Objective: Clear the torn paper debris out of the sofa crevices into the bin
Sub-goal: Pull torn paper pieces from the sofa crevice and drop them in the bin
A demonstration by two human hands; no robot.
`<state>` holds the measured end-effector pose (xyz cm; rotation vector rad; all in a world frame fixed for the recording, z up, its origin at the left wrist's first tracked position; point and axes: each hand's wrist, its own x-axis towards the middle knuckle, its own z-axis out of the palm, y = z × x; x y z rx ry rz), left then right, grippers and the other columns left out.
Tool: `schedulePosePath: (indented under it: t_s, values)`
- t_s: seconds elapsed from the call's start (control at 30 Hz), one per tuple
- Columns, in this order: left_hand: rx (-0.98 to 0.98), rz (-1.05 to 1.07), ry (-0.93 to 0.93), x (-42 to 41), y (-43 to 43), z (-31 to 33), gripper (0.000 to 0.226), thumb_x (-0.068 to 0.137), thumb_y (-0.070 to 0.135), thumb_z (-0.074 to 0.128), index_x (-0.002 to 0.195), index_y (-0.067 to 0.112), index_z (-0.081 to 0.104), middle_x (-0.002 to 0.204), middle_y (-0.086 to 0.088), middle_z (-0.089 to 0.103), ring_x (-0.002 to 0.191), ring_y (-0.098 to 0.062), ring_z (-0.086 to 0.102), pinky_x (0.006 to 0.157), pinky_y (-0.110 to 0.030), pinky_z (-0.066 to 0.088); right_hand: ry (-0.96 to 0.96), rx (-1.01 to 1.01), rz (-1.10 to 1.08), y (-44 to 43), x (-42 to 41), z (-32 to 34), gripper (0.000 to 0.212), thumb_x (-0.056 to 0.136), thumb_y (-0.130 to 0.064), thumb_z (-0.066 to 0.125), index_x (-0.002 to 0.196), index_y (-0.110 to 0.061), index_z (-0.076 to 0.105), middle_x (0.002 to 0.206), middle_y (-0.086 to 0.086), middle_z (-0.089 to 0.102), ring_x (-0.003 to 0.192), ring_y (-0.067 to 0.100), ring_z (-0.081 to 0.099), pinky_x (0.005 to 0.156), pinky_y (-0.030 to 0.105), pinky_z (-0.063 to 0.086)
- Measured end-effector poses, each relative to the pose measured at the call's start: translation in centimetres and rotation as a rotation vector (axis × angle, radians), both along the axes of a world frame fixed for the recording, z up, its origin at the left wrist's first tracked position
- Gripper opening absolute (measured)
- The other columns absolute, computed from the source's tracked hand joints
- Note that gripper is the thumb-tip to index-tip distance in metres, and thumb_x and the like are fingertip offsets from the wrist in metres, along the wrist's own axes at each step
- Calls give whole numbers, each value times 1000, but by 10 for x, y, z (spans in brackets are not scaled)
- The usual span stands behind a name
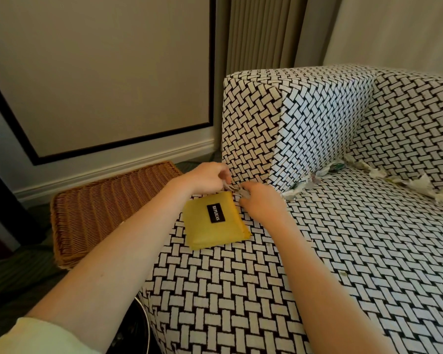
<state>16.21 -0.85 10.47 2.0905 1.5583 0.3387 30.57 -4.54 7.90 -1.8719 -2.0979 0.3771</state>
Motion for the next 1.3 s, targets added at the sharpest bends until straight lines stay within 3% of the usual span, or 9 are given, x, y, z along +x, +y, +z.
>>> schedulePosePath:
  t_s: [0.07,0.13,0.37,0.63,0.8,0.97,1.07,1.2,1.3]
  values:
    - [57,73,47,-2,7,-9,17,85,10,55,98,19,47,106,-6,53,85,-14,47,62,-23,37,8,12,-16,3,2,-3,43,92,-25,49,134,-24,46,123,4,59,110,22,55,85,34,46]
    - [53,113,82,-4,14,-20,23,85,22,60,101,21,43,106,-6,52,91,-17,46,70,-27,36,55,-17,-23,4,3,-3,42,92,-28,49,134,-26,46,123,2,59,107,21,56,86,34,47]
    - [-185,170,-143,-2,19,-28,46,85,40,60,113,16,32,86,5,45,70,-4,42,56,-23,32,-26,-25,-48,16,-6,-10,31,95,-35,40,115,-21,59,105,3,62,97,21,57,76,33,45]
    - [15,195,-177,3,31,-34,46,73,31,74,97,17,38,87,6,47,77,-8,43,54,-19,32,-41,-57,-82,37,-15,-20,42,95,-48,36,98,-16,63,83,2,60,78,18,57,63,30,43]
    - [126,119,-120,16,32,-36,23,79,7,61,90,16,42,79,2,51,79,-18,53,56,-21,39,0,65,-86,32,-14,-20,30,97,-33,40,94,-13,62,86,3,61,76,19,53,64,29,39]
    - [98,92,-125,15,32,-36,25,82,7,63,90,20,44,91,-4,60,83,-18,58,62,-22,44,-20,90,-72,32,-8,-18,29,96,-27,39,94,-12,63,92,7,64,81,23,58,65,30,42]
    - [42,79,-151,16,29,-33,26,82,10,65,94,19,44,100,-6,62,90,-19,59,67,-21,45,-62,135,-83,27,0,-12,31,95,-36,41,93,-15,64,87,3,60,79,21,55,62,29,40]
    - [20,70,-94,22,25,-26,25,87,19,62,101,15,41,98,-3,56,85,-16,52,60,-21,39,-80,165,-58,16,10,-5,20,92,-33,48,95,-25,66,78,-4,55,74,16,52,60,26,40]
    - [38,118,-38,30,21,-22,32,92,18,54,118,7,40,114,-12,54,100,-23,53,74,-25,39,-70,161,-62,10,15,-2,19,89,-35,53,91,-24,69,73,-5,56,70,16,53,53,22,37]
